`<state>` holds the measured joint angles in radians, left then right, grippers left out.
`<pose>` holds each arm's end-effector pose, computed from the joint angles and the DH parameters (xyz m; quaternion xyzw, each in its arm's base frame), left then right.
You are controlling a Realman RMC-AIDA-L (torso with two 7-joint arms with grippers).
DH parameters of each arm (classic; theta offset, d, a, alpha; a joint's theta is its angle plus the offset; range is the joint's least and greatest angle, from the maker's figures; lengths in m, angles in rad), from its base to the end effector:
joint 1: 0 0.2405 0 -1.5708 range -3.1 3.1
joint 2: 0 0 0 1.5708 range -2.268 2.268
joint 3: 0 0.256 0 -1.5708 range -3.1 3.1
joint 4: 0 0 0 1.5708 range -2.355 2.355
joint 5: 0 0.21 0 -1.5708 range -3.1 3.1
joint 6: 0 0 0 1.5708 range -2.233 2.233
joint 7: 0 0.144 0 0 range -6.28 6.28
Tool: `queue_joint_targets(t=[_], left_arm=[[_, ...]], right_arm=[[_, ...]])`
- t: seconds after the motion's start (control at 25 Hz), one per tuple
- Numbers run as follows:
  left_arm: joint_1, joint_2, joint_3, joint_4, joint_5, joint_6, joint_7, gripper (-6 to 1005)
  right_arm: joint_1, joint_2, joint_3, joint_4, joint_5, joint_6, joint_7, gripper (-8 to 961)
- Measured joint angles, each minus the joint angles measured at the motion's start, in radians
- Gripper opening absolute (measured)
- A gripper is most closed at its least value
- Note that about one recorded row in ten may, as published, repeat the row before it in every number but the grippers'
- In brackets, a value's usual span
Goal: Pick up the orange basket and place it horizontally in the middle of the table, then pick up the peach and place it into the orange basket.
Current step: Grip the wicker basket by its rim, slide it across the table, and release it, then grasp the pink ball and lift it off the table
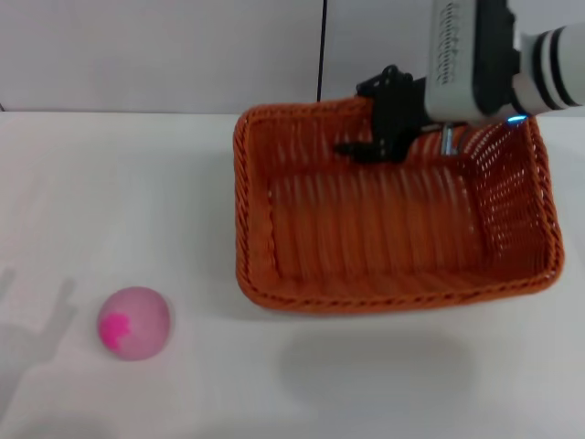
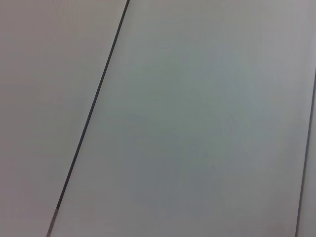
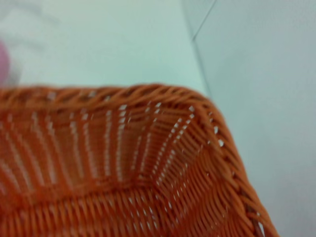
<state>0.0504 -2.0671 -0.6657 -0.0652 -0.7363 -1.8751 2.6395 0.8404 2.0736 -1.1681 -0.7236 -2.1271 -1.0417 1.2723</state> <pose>-0.3574 0.1242 0.0148 -0.6474 -0.2489 -0.4630 0.5519 0.1597 0.4306 -0.0436 -0.9748 -0.1021 -0.0058 0.1983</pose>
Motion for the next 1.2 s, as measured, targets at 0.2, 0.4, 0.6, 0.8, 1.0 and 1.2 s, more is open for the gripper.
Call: queue_joint_targets(t=[0.2, 0.4, 0.6, 0.8, 1.0, 1.2], left_arm=[[-0.011, 0.005, -0.005, 0.024, 0.0, -0.001, -0.037, 777], [-0.042, 0.01, -0.007, 0.123, -0.001, -0.039, -0.149, 776], [-0.083, 0.011, 0.015, 0.293, 0.0, -0.118, -0.274, 775], [-0.097, 0.023, 0.112, 0.432, 0.0, -0.173, -0.362, 774], [-0.1, 0.03, 0.176, 0.472, 0.0, -0.174, -0.393, 773], [-0.14, 0.009, 0.415, 0.596, 0.001, -0.127, -0.356, 772]], right_arm=[[-0.09, 0.001, 0.01, -0.081, 0.161, -0.001, -0.016, 534], [-0.24, 0.003, 0.0, -0.214, 0.365, -0.029, -0.028, 623], [-0.415, 0.004, 0.0, -0.366, 0.58, -0.112, -0.024, 695], [-0.622, 0.009, -0.023, -0.447, 0.861, -0.152, -0.047, 695], [-0.757, 0.008, -0.012, -0.305, 1.181, -0.297, -0.172, 695], [-0.771, 0.004, 0.07, -0.01, 1.383, -0.565, -0.276, 696]])
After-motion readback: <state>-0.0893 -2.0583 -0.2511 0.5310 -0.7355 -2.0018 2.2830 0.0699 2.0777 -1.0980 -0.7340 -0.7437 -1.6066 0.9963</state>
